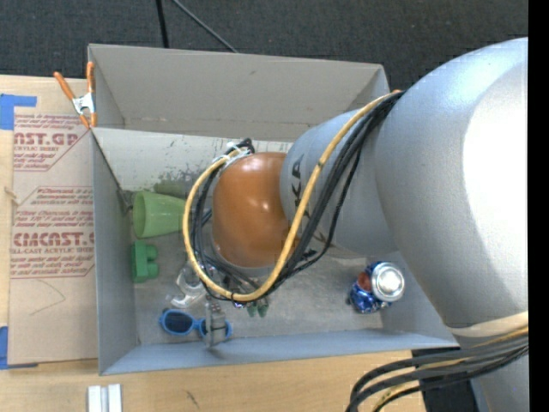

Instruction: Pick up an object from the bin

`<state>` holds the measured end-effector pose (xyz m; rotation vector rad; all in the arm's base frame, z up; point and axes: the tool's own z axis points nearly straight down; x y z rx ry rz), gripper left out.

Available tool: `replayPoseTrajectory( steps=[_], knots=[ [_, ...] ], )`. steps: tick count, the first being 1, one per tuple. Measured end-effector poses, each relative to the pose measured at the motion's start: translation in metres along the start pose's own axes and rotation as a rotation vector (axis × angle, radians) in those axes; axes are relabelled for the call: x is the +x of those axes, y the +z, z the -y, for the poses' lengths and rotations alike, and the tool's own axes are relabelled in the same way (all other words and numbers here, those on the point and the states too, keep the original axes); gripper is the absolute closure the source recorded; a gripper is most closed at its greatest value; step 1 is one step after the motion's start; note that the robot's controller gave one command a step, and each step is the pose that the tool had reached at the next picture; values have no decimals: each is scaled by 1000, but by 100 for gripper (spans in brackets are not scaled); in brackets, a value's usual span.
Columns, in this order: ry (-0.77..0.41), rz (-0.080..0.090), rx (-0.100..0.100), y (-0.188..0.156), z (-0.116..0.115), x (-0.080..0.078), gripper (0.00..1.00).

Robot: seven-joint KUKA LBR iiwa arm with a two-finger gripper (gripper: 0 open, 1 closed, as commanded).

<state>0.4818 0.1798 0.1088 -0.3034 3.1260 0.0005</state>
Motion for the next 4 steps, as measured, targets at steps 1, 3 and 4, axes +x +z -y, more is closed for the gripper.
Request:
replayPoseTrajectory(
  steps=[1,3,4],
  knots=[
    [-63,15,-1,37,0,-2,0],
    [-63,26,-4,34,-2,-5,100],
    [-64,3,0,-15,-2,-6,100]
  ],
)
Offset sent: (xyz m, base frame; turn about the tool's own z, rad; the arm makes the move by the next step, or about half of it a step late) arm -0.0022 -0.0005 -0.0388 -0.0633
